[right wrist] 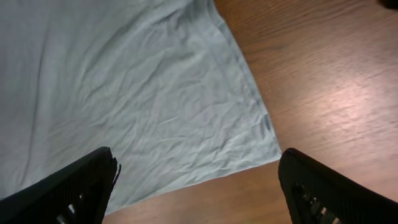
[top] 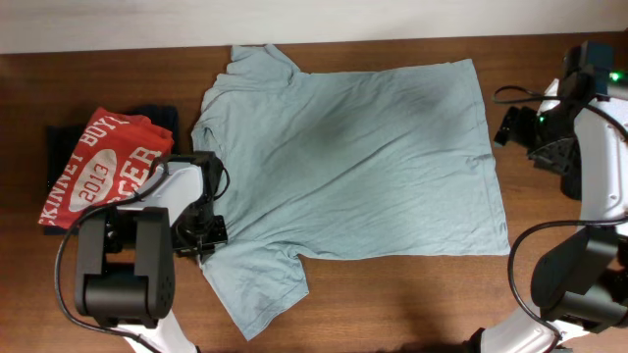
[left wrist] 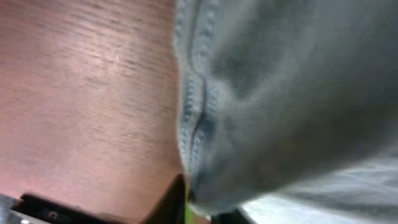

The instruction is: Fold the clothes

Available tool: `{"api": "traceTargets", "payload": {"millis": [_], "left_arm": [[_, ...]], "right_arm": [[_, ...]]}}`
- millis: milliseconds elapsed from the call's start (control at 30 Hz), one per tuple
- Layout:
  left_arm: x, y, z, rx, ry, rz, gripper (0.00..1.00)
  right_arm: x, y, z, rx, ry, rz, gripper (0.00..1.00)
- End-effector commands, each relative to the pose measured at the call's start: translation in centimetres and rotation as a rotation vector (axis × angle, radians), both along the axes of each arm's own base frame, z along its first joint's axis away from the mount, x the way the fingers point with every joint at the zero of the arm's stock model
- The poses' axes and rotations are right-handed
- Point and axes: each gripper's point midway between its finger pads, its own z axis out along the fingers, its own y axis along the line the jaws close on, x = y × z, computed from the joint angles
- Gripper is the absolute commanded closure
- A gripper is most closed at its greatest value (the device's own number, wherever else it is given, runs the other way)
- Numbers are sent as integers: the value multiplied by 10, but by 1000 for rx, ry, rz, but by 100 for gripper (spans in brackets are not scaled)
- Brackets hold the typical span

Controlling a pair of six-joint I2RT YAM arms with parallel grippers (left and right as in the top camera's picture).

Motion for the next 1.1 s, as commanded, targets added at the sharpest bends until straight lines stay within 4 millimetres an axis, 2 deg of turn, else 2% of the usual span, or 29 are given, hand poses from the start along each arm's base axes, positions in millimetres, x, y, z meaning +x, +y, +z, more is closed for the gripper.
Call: {"api": "traceTargets", "payload": {"millis": [0, 100, 233, 300, 400, 500, 600, 667, 800, 933, 1000, 1067], "left_arm": [[18, 1, 13, 5, -62, -12, 71], [35, -1, 41, -2, -148, -12, 54], [52, -2, 92, -13, -285, -11, 46], [59, -3, 117, -20, -362, -11, 44], [59, -12, 144, -76, -455, -7, 41], [50, -17, 160, -119, -492, -40, 41], [45, -17, 175, -123, -534, -83, 48], [42, -18, 187, -113, -580, -112, 48], [31, -25, 220, -88, -706, -178, 48], [13, -33, 254, -76, -850, -251, 47], [2, -39, 259, -98, -884, -287, 43], [-11, -48, 249, -139, -867, -322, 41]], "right_arm": [[3, 5, 2, 45, -28, 1, 14], [2, 2, 2, 56, -31, -11, 15], [0, 4, 3, 100, -36, -18, 16], [-2, 3, 3, 108, -32, -16, 17], [-5, 2, 3, 111, -24, -22, 16], [-7, 3, 3, 113, -15, -21, 16], [-7, 8, 5, 132, -24, 7, 18], [-7, 12, 9, 151, -37, 19, 19], [-13, 23, 30, 176, -92, 61, 20], [-32, 31, 67, 150, -166, 71, 21], [-43, 36, 89, 130, -221, 65, 21], [-55, 40, 110, 108, -280, 60, 21]]}}
